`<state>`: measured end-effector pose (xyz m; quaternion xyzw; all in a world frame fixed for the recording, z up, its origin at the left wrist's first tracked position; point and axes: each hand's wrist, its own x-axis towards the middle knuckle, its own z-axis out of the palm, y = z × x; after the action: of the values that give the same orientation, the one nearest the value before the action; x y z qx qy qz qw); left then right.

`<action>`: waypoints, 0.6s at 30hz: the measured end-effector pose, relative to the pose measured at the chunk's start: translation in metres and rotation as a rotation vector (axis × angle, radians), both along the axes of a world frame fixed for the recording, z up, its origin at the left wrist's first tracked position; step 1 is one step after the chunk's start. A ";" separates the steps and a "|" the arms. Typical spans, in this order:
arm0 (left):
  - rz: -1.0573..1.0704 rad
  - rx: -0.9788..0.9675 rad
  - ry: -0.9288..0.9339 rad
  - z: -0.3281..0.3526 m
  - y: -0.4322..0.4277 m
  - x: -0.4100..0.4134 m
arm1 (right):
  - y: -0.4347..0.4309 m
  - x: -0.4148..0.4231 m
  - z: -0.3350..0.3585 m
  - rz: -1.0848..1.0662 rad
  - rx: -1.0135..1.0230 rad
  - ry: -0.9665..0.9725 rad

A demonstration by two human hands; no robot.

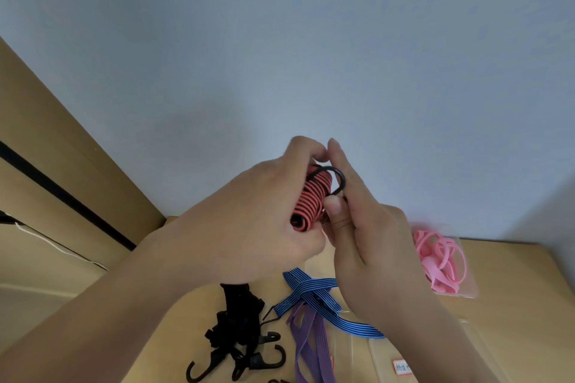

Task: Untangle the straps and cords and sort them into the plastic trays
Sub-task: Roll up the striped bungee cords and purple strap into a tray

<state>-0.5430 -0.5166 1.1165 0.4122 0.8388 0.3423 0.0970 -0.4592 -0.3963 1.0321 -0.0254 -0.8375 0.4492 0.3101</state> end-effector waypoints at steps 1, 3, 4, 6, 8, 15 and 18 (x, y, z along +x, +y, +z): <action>-0.007 0.033 -0.045 -0.002 0.001 0.000 | 0.000 -0.001 0.001 0.006 -0.026 0.013; -0.029 0.326 -0.348 -0.009 0.000 -0.001 | 0.000 -0.003 0.006 0.023 -0.096 0.070; -0.022 0.486 -0.521 -0.013 0.002 0.003 | -0.001 -0.003 0.008 0.022 -0.114 0.093; 0.016 0.694 -0.678 -0.029 0.007 0.011 | -0.004 -0.005 0.008 0.012 -0.136 0.097; 0.041 0.708 -0.647 -0.036 0.010 0.015 | -0.006 -0.006 0.004 0.016 -0.150 0.095; -0.053 0.386 -0.406 -0.026 0.000 0.008 | -0.013 -0.002 -0.004 -0.026 -0.120 0.181; -0.067 0.291 -0.362 -0.022 -0.005 0.009 | -0.017 0.001 -0.005 -0.049 -0.112 0.209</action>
<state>-0.5345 -0.5215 1.0945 0.3815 0.7355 0.5243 0.1968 -0.4578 -0.4136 1.0272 -0.0165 -0.7735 0.4876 0.4046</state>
